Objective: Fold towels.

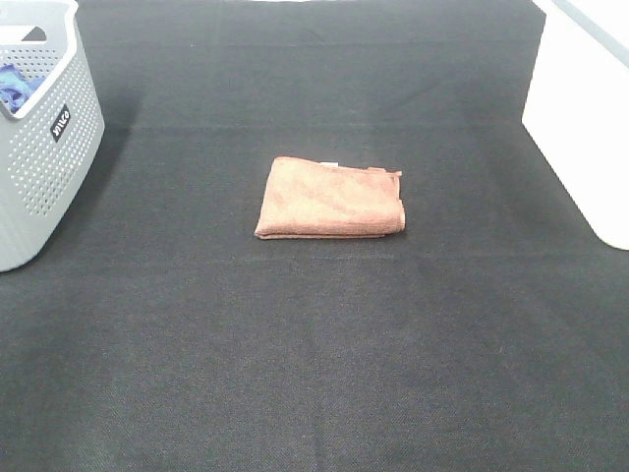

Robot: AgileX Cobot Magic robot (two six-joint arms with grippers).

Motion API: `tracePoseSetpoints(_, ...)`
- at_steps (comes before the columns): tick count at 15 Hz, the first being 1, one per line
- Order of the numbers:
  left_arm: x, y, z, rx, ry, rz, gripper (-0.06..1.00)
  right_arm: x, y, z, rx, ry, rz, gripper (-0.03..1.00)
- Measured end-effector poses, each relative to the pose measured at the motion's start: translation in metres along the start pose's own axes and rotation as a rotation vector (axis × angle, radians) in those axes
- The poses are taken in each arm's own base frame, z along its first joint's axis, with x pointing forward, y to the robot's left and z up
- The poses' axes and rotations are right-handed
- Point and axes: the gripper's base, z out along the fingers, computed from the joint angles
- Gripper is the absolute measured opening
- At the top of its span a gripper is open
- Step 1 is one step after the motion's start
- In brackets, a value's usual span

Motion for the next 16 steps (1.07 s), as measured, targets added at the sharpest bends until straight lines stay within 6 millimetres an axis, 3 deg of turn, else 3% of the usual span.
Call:
tracePoseSetpoints(4, 0.021, -0.003, 0.022, 0.015, -0.063, 0.120, 0.68, 0.012, -0.005, 0.000, 0.083, -0.139, -0.035, 0.89)
tracePoseSetpoints(16, 0.020, -0.007, 0.023, 0.058, -0.082, 0.106, 0.68, 0.012, -0.007, 0.005, 0.088, -0.162, -0.033, 0.89)
